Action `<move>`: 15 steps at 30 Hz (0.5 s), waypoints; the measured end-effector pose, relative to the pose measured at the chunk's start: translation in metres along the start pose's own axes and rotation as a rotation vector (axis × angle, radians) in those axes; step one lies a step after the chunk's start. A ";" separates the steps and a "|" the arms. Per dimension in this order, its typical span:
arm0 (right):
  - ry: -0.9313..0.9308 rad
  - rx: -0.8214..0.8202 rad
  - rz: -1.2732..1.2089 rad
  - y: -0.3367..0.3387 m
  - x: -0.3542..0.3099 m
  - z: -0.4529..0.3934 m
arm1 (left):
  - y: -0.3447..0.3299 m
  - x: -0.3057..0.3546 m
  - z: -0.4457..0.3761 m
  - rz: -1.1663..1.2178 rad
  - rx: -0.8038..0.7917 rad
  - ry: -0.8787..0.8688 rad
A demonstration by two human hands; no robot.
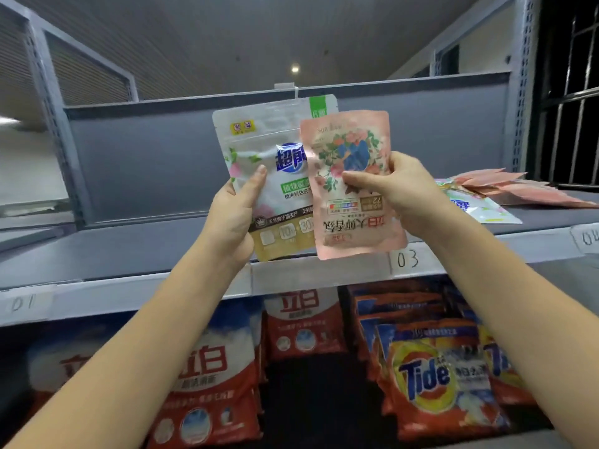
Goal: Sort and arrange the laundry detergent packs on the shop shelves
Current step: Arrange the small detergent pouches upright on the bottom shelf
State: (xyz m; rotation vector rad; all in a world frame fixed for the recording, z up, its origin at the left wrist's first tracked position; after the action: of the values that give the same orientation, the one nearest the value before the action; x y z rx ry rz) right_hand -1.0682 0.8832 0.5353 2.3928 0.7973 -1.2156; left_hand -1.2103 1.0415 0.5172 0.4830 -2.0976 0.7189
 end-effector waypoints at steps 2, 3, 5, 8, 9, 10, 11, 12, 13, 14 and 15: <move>0.009 0.000 0.007 -0.012 -0.010 0.020 | 0.015 0.006 0.014 -0.003 -0.030 0.010; 0.006 0.006 0.016 -0.018 -0.014 0.031 | 0.023 0.008 0.022 -0.001 -0.039 0.013; -0.006 0.039 0.023 -0.027 -0.015 0.054 | 0.037 0.007 0.041 0.019 -0.057 0.031; -0.022 0.114 -0.085 -0.039 -0.013 0.092 | 0.053 -0.003 0.072 0.047 -0.094 0.074; -0.030 0.144 -0.136 -0.044 -0.011 0.105 | 0.058 -0.008 0.084 0.055 -0.092 0.093; -0.043 0.181 -0.178 -0.050 -0.007 0.118 | 0.063 -0.014 0.096 0.066 -0.087 0.114; -0.060 0.225 -0.207 -0.056 -0.001 0.131 | 0.066 -0.019 0.107 0.074 -0.086 0.132; -0.079 0.273 -0.228 -0.062 0.005 0.144 | 0.069 -0.024 0.119 0.072 -0.076 0.144; -0.102 0.323 -0.255 -0.069 0.012 0.155 | 0.074 -0.027 0.130 0.061 -0.056 0.148; -0.126 0.373 -0.300 -0.076 0.020 0.166 | 0.079 -0.030 0.140 0.047 -0.040 0.140; -0.148 0.418 -0.356 -0.084 0.028 0.177 | 0.082 -0.032 0.150 0.032 -0.037 0.131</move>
State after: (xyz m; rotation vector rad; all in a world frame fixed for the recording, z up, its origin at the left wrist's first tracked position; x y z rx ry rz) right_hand -1.2172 0.8652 0.4066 2.5015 1.0377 -1.8364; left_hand -1.3286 1.0099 0.3930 0.3729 -1.9964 0.7096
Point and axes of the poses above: each hand's wrist, its own z-axis away from the middle knuckle, its own y-axis out of the back of the hand, x = y × z, the point moved 9 cm from there along -z, towards the middle knuckle, and after that the axes turned 2 degrees about y, right-handed, at the moved point
